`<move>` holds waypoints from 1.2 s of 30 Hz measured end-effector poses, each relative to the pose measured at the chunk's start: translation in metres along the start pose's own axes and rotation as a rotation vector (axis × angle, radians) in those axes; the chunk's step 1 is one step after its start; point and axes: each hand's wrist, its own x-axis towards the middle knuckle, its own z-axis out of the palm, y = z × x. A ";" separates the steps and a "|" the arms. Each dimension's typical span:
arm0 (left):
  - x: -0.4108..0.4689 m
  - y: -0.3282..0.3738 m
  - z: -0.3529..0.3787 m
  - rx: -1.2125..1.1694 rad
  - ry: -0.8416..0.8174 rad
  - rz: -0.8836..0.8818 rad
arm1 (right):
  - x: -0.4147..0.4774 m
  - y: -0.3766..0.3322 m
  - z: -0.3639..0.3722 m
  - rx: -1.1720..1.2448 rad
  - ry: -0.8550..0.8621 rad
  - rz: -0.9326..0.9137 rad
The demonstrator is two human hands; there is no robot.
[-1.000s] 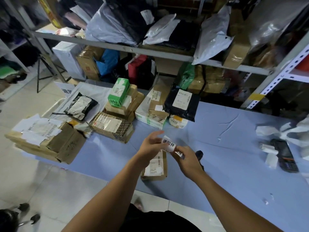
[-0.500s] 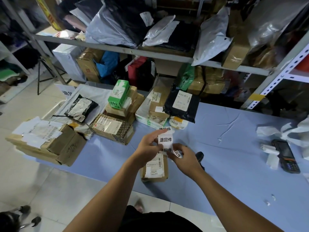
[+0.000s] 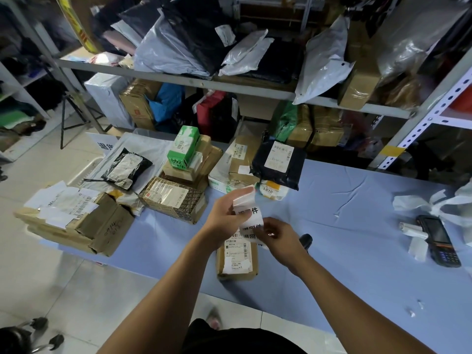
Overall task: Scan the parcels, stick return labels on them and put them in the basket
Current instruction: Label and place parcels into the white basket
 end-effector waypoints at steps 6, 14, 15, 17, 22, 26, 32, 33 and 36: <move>-0.003 -0.006 0.004 0.294 0.105 0.040 | 0.003 -0.008 0.006 0.175 0.035 0.088; -0.007 -0.026 0.002 0.625 0.032 0.146 | 0.003 -0.009 0.007 0.200 0.097 0.106; -0.008 -0.028 0.001 0.691 0.013 0.189 | 0.002 -0.009 0.006 0.212 0.111 0.107; -0.009 -0.029 0.000 0.779 0.022 0.255 | 0.002 -0.010 0.005 0.255 0.143 0.099; -0.005 -0.022 0.006 0.919 0.014 0.352 | 0.002 -0.011 0.001 0.371 0.174 0.109; -0.005 -0.018 0.010 0.890 0.018 0.343 | 0.001 -0.010 -0.004 0.342 0.137 0.092; -0.008 -0.017 0.015 0.531 0.067 0.132 | 0.003 -0.009 -0.006 0.229 0.129 0.045; -0.009 -0.018 0.015 0.484 0.087 0.095 | 0.003 -0.009 -0.006 0.205 0.129 0.043; -0.009 -0.020 0.013 0.486 0.086 0.060 | 0.002 -0.008 -0.005 0.152 0.099 0.031</move>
